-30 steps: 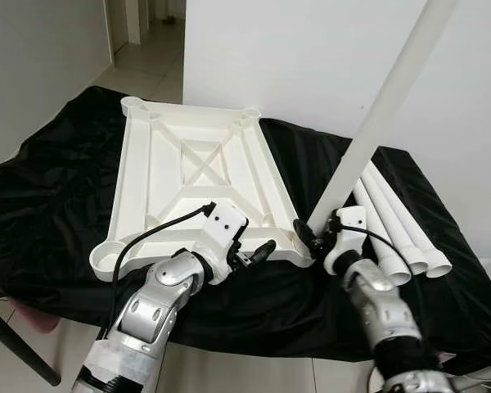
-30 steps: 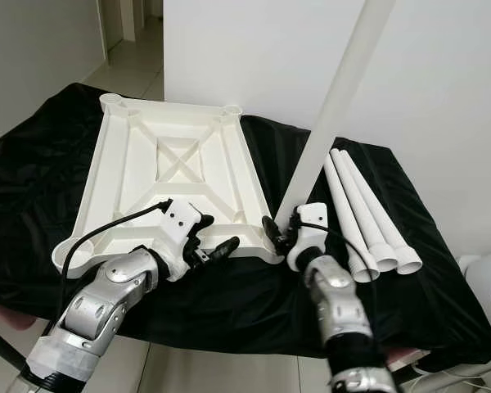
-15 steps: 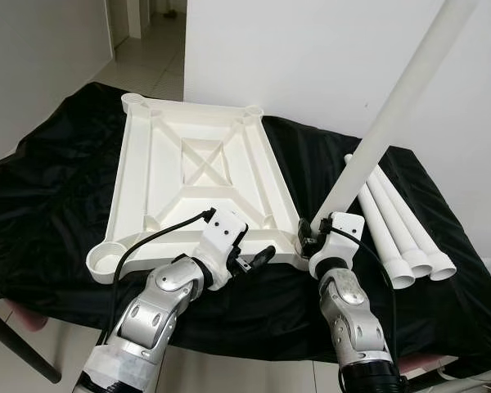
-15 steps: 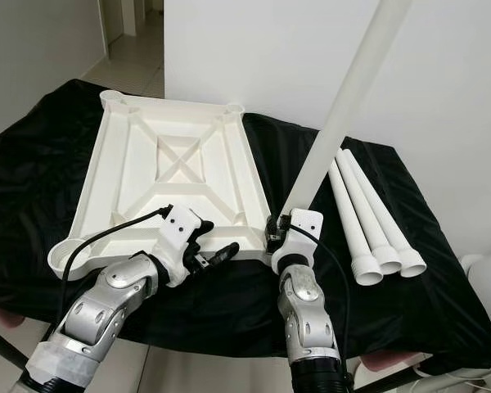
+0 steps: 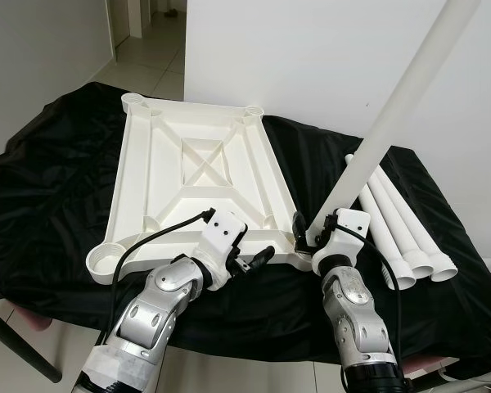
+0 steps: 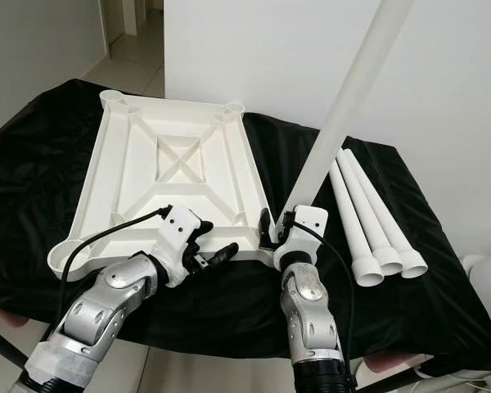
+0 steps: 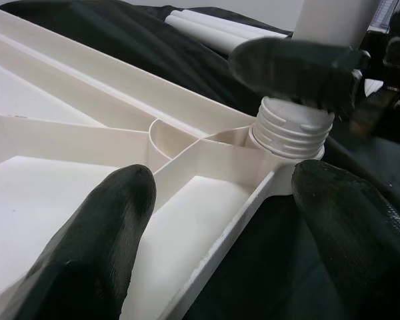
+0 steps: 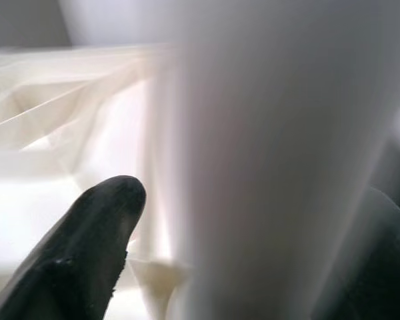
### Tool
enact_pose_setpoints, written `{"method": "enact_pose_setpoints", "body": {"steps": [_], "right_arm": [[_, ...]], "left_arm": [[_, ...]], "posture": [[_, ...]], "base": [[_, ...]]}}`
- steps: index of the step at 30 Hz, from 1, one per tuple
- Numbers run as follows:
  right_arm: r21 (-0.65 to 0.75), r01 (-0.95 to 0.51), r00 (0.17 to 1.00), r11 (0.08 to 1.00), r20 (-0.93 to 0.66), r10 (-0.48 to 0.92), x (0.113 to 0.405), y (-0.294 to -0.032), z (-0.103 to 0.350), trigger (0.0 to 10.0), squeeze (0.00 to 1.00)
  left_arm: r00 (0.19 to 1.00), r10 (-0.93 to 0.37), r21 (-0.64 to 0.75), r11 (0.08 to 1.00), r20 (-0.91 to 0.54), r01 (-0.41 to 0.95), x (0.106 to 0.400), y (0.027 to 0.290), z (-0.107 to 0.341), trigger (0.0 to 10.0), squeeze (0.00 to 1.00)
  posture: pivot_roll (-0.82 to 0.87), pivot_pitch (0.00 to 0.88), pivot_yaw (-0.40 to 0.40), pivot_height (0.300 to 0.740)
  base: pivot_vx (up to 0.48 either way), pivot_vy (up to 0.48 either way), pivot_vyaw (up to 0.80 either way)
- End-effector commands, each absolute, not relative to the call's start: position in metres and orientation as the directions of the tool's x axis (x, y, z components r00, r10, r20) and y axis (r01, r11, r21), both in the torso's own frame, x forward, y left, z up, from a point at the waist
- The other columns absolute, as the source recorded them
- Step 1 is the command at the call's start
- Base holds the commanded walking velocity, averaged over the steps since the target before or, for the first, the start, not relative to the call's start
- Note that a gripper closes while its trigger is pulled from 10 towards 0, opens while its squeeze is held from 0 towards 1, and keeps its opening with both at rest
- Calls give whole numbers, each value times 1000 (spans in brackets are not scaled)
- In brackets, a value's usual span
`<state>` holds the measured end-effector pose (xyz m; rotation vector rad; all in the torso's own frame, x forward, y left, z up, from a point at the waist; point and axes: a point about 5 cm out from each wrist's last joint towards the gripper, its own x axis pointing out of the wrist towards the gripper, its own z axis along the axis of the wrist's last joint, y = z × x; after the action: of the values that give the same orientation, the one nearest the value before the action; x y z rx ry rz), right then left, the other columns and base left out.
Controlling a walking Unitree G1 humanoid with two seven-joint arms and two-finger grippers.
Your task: Building children table
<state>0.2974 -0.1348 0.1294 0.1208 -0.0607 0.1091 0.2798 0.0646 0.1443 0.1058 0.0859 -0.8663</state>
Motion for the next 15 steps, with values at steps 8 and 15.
{"method": "enact_pose_setpoints", "body": {"steps": [8, 15], "right_arm": [[-9, -411, 911, 912, 8, 411, 309, -162, 120, 10000, 0], [-59, -462, 887, 885, -8, 462, 319, -165, 121, 10000, 0]], "left_arm": [[624, -774, 67, 621, -109, 781, 279, 61, 148, 10000, 0], [628, -771, 67, 624, -105, 778, 280, 60, 150, 10000, 0]], "posture": [[89, 0, -152, 740], [87, 0, -147, 740]], "base": [[0, 0, 0], [0, 0, 0]]}}
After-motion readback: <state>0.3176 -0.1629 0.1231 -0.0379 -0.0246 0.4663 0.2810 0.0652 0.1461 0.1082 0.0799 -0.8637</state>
